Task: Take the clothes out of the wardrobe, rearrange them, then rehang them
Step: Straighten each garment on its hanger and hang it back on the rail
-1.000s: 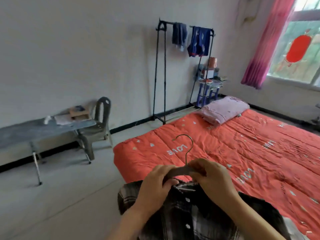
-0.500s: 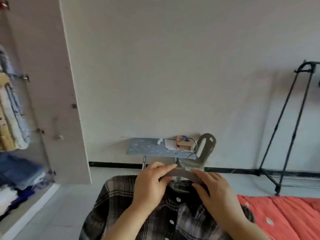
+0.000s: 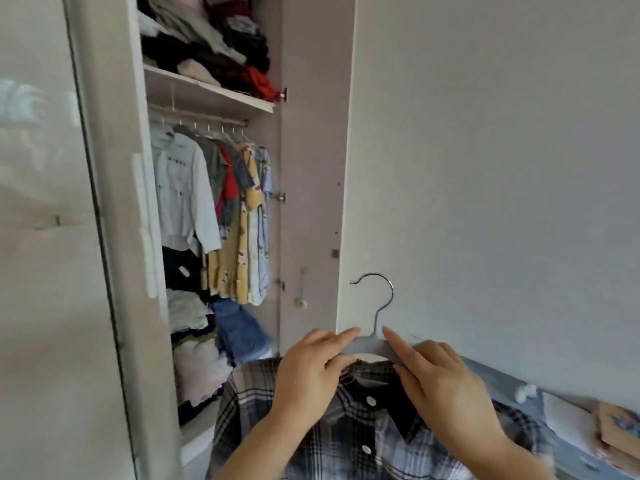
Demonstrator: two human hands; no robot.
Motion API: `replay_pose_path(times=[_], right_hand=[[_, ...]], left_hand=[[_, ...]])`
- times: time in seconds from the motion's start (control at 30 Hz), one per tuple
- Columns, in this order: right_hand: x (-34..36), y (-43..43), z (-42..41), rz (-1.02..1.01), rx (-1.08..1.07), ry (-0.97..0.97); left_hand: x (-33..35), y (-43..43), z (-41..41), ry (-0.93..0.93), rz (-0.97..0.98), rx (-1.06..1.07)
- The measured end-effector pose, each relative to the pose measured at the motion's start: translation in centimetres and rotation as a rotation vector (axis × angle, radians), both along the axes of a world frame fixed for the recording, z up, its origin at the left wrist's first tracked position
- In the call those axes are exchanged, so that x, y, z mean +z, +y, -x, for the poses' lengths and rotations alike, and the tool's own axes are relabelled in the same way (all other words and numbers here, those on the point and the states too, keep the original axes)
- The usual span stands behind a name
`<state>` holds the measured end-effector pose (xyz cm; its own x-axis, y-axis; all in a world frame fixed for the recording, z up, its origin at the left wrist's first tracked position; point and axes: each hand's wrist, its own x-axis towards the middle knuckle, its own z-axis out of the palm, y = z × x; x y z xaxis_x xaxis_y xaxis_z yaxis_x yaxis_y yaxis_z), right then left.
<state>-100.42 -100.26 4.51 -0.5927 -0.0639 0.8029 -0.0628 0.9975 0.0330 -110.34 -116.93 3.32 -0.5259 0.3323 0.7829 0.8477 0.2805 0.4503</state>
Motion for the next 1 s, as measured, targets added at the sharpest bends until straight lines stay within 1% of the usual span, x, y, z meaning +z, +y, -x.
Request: replay_pose_path(times=[0.1, 0.17, 0.27, 0.37, 0.43, 0.53, 0.87, 0.93, 1.0], right_hand=[[0.4, 0.3, 6.8, -0.079, 0.017, 0.002], [0.6, 0.4, 11.4, -0.124, 0.033, 0.014], [1.1, 0.1, 18.5, -0.139, 0.072, 0.059], [2.5, -0.4, 25.7, -0.128, 0.116, 0.053], [3.4, -0.8, 29.9, -0.131, 0.139, 0.054], [4.4, -1.6, 36.3, -0.127, 0.206, 0.072], [6.7, -5.7, 59.6, -0.129, 0.478, 0.176], [7.8, -6.4, 64.3, -0.129, 0.537, 0.193], [9.0, -7.2, 68.9, -0.139, 0.588, 0.195]], left_hand=[[-0.1, -0.4, 6.1, -0.023, -0.011, 0.061], [-0.1, -0.7, 10.2, -0.001, 0.016, 0.104], [0.4, -1.2, 16.8, -0.009, 0.032, 0.145], [1.7, -1.7, 23.5, -0.010, -0.006, 0.188], [2.5, -2.2, 27.5, 0.015, -0.004, 0.213], [3.7, -3.4, 33.0, 0.001, 0.004, 0.262], [5.9, -7.7, 51.6, 0.113, -0.065, 0.567], [6.9, -8.4, 55.4, 0.148, -0.057, 0.641], [8.0, -9.3, 59.0, 0.139, -0.037, 0.709]])
